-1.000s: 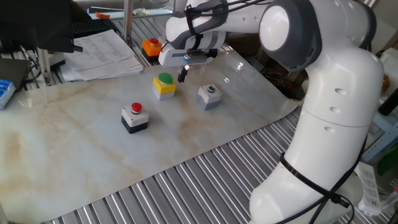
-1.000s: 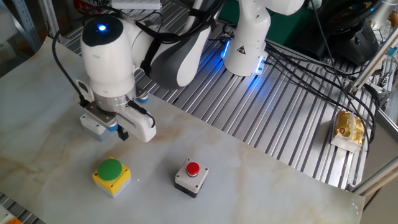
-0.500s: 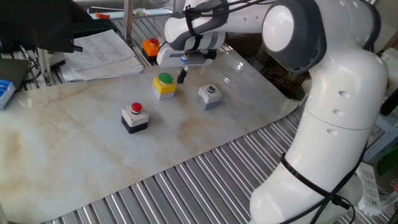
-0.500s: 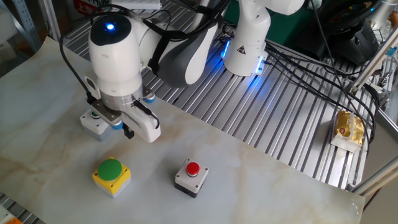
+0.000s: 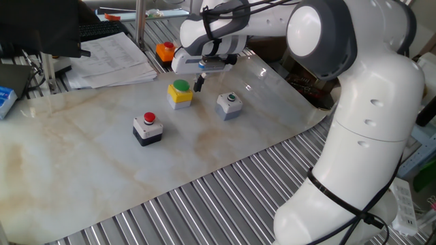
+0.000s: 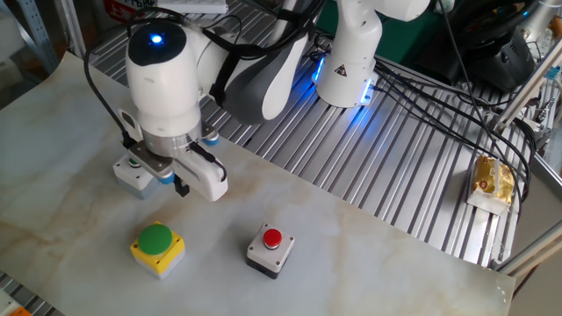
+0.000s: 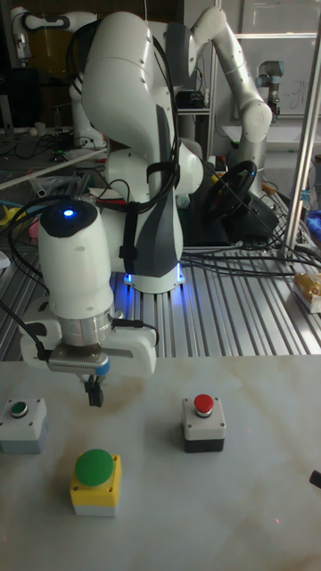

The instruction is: Press three buttons from left to right in sequence

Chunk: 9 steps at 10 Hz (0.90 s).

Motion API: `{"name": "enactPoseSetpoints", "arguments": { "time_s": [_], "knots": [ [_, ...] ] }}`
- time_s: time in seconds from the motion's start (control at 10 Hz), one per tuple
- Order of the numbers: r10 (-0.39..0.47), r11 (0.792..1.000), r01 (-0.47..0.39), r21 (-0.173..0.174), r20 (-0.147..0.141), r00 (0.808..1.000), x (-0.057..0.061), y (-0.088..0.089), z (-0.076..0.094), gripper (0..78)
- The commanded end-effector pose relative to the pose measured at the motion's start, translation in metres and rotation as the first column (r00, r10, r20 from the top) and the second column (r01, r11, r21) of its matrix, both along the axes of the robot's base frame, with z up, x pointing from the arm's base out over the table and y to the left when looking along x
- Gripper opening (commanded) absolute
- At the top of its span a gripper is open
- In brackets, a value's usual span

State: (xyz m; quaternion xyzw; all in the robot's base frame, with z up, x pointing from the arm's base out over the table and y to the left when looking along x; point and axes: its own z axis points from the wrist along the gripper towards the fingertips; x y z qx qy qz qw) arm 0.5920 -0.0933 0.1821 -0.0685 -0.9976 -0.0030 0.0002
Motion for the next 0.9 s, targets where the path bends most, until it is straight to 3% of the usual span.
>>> {"name": "enactPoseSetpoints", "arguments": {
  "time_s": [0.1, 0.2, 0.5, 0.7, 0.8, 0.9],
  "knots": [
    [0.051, 0.999, -0.051, -0.013, 0.025, 0.998, 0.0014, -0.0004, 0.0022, 1.1],
    [0.104, 0.995, -0.103, -0.015, 0.037, 0.994, 0.0014, -0.0004, 0.0022, 1.1],
    [0.192, 0.981, -0.192, -0.022, 0.034, 0.981, 0.0014, -0.0004, 0.0022, 1.1],
    [0.194, 0.981, -0.192, -0.027, 0.049, 0.98, 0.0014, -0.0004, 0.0022, 1.1],
    [0.194, 0.981, -0.193, -0.034, 0.033, 0.981, 0.0014, -0.0004, 0.0022, 1.1],
    [0.188, 0.982, -0.187, -0.023, 0.037, 0.981, 0.0014, -0.0004, 0.0022, 1.1]
  ]
}}
